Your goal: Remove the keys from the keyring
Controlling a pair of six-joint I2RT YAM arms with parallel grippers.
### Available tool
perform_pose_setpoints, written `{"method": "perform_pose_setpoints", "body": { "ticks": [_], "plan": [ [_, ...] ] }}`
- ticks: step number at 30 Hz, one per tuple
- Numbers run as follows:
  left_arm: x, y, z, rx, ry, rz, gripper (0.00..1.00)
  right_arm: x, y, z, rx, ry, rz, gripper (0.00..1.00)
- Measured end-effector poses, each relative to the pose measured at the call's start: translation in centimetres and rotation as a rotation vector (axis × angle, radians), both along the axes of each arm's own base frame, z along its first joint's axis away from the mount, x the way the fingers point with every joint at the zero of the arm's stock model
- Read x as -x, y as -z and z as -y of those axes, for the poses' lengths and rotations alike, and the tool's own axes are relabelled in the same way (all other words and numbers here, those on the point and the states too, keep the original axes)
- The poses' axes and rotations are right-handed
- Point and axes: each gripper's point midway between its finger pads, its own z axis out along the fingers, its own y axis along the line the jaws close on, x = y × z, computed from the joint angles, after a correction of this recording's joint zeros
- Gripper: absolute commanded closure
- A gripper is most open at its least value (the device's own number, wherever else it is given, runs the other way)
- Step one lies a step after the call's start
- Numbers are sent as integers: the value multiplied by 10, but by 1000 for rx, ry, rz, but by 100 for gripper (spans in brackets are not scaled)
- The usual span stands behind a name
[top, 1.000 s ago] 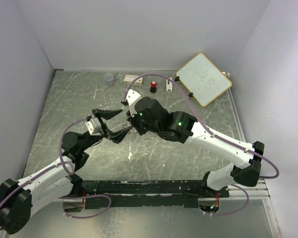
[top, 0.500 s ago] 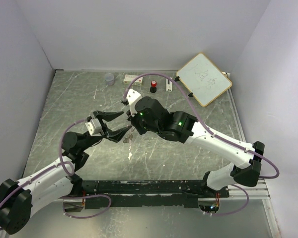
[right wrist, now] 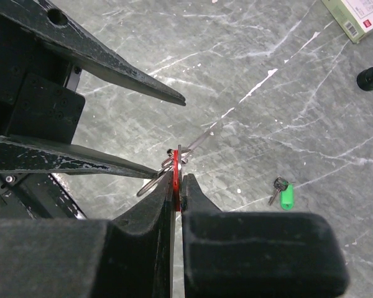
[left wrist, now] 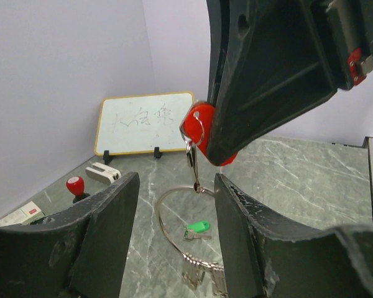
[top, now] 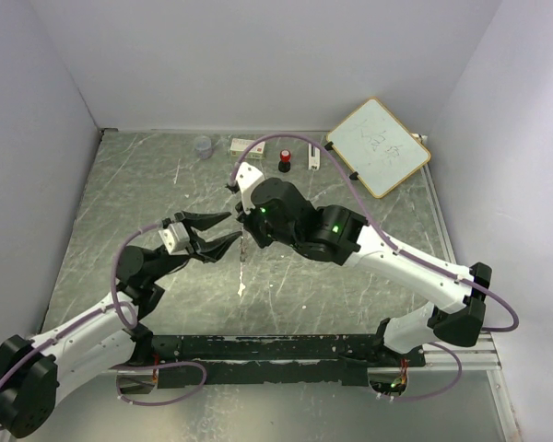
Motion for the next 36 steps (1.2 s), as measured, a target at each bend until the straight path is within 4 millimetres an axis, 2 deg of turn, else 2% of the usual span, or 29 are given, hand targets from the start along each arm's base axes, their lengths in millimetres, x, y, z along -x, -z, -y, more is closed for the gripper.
{"method": "perform_pose_setpoints", "body": {
  "ticks": [10,22,36],
  "plan": [
    [-4,11,2,-2,2,-39,42,-2,-6,-5,-6,-1,2,100],
    [-10,14,6,20,6,-54,48,-2,7,-9,36,-7,-17,100],
    [-12,17,8,56,15,-61,48,1,8,-11,38,-14,-17,100]
  ]
}}
